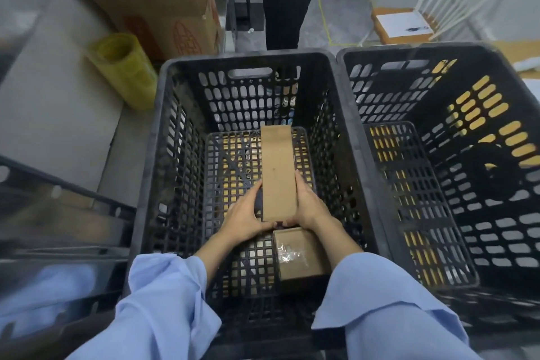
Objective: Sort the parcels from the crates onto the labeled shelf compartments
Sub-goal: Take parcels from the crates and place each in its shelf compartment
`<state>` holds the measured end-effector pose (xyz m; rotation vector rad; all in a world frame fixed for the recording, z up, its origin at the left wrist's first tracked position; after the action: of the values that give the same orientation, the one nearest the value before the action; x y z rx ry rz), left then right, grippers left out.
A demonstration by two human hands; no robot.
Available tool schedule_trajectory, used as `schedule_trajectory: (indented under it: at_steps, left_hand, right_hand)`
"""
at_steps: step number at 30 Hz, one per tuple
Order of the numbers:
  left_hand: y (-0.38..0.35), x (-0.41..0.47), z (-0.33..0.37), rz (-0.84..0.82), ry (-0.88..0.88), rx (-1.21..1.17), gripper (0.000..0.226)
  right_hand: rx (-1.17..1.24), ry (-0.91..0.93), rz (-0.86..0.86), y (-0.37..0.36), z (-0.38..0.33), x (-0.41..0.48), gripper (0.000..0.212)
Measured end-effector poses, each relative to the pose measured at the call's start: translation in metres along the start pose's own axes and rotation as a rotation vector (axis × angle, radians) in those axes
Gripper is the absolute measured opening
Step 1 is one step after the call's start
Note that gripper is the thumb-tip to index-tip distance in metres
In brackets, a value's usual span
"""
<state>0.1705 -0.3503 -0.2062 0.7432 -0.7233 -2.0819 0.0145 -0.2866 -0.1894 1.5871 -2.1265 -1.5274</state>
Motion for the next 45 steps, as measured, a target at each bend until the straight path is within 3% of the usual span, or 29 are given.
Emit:
schedule_trajectory:
  at_steps: [15, 22, 29, 36, 41, 45]
  left_hand:
    - [0.010, 0.008, 0.008, 0.031, 0.033, -0.219, 0.115]
    - [0.048, 0.016, 0.026, 0.070, -0.020, -0.248, 0.104]
    - [0.093, 0.001, 0.038, 0.095, -0.041, -0.239, 0.107]
    - [0.125, -0.038, 0.053, 0.199, -0.020, -0.280, 0.099]
    - [0.136, -0.080, 0.081, 0.377, -0.005, -0.401, 0.089]
    - [0.135, -0.123, 0.111, 0.543, 0.008, -0.432, 0.106]
  right_hand:
    - [0.065, 0.059, 0.046, 0.006, -0.008, 0.008, 0.139]
    - [0.188, 0.133, 0.078, 0.031, -0.036, 0.002, 0.121]
    - [0.354, 0.243, 0.006, 0.055, -0.067, -0.021, 0.118]
    - [0.383, 0.384, -0.125, 0.078, -0.095, -0.052, 0.111]
    - [0.398, 0.488, -0.132, 0.099, -0.104, -0.075, 0.099]
    - [0.416, 0.643, -0.115, 0.115, -0.108, -0.101, 0.098]
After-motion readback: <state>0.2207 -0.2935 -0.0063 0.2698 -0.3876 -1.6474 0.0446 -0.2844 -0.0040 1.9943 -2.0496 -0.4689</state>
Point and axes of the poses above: each hand's wrist, its own x-axis towards the middle knuckle, its own y-axis out of the back of the hand, z = x × y, the point moved 4 cm from there along x, towards the middle knuckle, and after that the axes turned 10 degrees about z, right-handed, at the moved point
